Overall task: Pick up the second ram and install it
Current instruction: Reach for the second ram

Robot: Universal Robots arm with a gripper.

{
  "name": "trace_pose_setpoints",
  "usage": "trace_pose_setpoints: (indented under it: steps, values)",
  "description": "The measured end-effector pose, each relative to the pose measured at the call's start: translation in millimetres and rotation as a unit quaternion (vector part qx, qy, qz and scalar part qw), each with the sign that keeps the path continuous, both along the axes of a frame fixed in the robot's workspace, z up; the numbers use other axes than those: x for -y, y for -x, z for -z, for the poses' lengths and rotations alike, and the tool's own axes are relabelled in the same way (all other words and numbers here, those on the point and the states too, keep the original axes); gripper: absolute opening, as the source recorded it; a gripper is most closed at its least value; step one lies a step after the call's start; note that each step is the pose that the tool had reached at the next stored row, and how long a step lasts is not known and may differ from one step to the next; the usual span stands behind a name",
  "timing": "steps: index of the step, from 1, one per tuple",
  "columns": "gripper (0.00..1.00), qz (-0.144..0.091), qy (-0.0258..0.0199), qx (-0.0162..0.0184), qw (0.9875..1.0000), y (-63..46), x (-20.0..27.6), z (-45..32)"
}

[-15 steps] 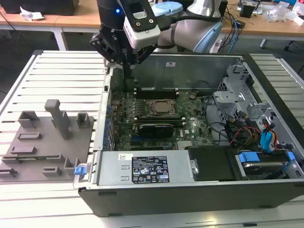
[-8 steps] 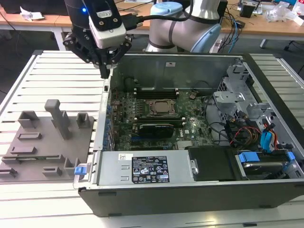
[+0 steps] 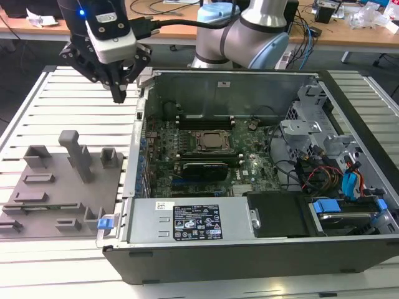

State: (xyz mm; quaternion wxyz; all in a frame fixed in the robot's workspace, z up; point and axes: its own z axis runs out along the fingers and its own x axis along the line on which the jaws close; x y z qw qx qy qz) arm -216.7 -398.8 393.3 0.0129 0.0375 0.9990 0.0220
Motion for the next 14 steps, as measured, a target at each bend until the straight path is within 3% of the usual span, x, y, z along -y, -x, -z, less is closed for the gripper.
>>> trace_pose_setpoints:
  steps: [4, 6, 14]
  values:
    - [0.11, 0.000, 0.0000, 0.0001, 1.0000, 14.7, 0.0, 0.0]
    - [0.11, 0.000, 0.0000, 0.0003, 1.0000, 29.5, 0.0, 0.0]
    - [0.11, 0.000, 0.0000, 0.0004, 1.0000, 60.8, 0.0, 0.1]
